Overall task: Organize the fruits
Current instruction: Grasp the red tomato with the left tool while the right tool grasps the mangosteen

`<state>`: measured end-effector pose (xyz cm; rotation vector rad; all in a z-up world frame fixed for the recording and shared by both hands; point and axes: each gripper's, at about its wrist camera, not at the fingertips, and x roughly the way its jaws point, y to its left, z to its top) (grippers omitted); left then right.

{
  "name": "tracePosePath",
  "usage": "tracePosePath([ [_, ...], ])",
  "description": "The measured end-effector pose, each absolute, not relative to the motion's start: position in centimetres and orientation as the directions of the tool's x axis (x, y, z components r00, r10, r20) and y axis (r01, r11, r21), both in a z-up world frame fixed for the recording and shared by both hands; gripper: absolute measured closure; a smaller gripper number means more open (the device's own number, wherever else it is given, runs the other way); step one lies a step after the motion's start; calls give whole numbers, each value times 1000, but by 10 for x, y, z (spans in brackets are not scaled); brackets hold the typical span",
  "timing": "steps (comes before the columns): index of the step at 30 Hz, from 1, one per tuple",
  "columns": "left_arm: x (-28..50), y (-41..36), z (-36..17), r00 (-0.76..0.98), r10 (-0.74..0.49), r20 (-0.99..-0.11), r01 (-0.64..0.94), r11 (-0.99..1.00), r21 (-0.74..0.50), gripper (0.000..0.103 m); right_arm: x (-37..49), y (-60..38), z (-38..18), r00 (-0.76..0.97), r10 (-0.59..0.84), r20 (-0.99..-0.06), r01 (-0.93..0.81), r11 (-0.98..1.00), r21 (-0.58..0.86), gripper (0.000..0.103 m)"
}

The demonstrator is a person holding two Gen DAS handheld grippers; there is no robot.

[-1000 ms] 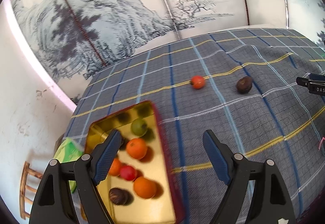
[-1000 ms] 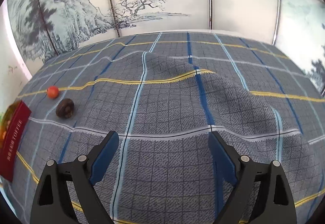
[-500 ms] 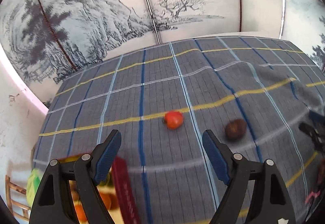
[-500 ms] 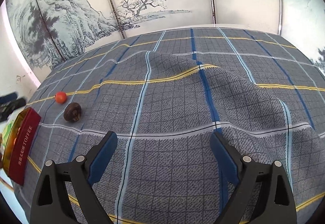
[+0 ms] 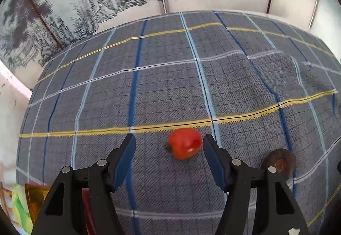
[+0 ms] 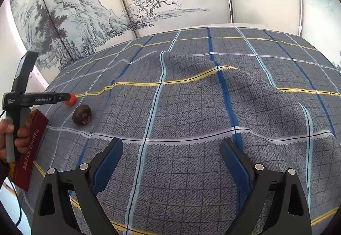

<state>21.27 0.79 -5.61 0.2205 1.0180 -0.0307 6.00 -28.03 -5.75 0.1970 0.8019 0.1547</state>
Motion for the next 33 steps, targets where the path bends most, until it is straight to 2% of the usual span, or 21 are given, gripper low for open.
tracePosePath([
  [1, 216, 6, -60, 516, 84, -853, 133, 975, 176, 47, 60, -280, -58, 684, 213, -697, -65, 970, 232, 10],
  [2, 219, 4, -65, 496, 71, -865, 145, 976, 163, 73, 60, -279, -58, 684, 213, -698, -66, 971, 232, 10],
  [7, 202, 8, -61, 460, 26, -888, 93, 993, 77, 72, 61, -279, -58, 683, 211, -699, -60, 970, 234, 10],
  [14, 127, 2, -37, 485, -93, -869, 88, 995, -57, 72, 60, -277, -59, 683, 207, -701, -64, 972, 226, 10],
  [16, 109, 0, -30, 489, -121, -864, 99, 992, -83, 72, 60, -270, -58, 673, 237, -701, -114, 969, 219, 10],
  [21, 74, -4, -9, 536, -122, -835, 140, 989, -55, 72, 59, -229, -48, 625, 351, -698, -303, 932, 197, 11],
  [24, 60, -5, -1, 550, -130, -825, 155, 986, -53, 72, 66, -189, -34, 630, 396, -668, -427, 895, 128, 11],
  [28, 48, -2, 10, 569, -141, -810, 157, 986, -62, 72, 95, -150, -37, 578, 450, -681, -502, 854, 138, 13],
  [33, 37, 4, 18, 584, -150, -798, 158, 985, -70, 72, 121, -124, -45, 568, 425, -705, -517, 851, 97, 15],
])
